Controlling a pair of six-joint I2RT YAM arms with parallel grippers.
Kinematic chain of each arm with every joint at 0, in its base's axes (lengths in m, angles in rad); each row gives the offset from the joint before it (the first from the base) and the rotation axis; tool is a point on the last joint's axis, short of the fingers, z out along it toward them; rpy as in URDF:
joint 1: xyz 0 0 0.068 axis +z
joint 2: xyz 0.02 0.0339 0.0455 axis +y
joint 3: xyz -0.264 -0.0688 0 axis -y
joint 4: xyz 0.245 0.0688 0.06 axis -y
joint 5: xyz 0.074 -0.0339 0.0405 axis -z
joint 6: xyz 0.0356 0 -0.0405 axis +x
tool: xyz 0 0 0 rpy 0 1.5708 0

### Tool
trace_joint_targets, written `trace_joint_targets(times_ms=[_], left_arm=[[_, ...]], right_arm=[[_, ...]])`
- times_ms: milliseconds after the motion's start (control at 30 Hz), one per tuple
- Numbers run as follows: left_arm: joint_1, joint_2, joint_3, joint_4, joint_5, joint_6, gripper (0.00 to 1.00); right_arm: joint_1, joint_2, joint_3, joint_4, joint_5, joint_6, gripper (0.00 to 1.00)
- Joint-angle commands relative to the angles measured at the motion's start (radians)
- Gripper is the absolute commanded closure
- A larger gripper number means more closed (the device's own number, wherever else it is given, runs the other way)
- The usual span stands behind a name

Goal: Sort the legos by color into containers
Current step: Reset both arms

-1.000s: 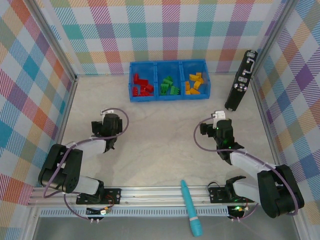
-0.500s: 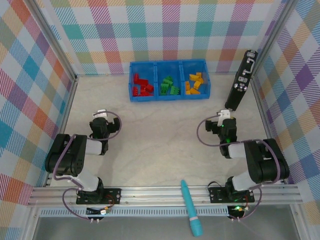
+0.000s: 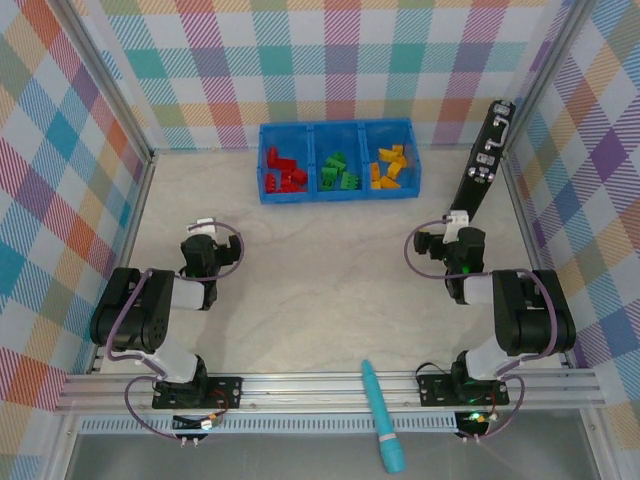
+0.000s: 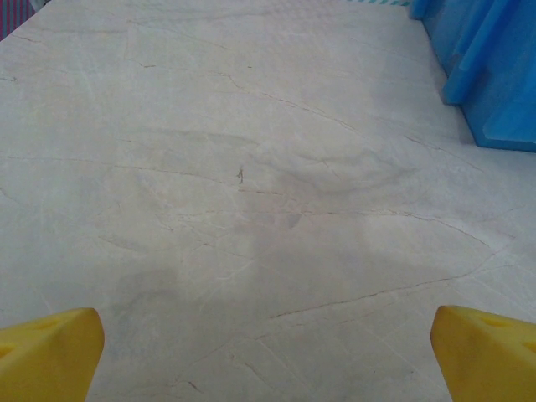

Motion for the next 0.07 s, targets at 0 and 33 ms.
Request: trace_joint_targets(times_ms=[0,33], left_arm=[[-0.005,-0.007,0.014,0.024,0.009,0.018,0.00],[-0.005,-0.009,0.011,0.030,0.009,0.019,0.00]], right_arm=[[0.003,-0.003,0.014,0.008,-0.032,0.011,0.01],[0.004,-0.010,0.006,0.016,-0.030,0.012,0.01]])
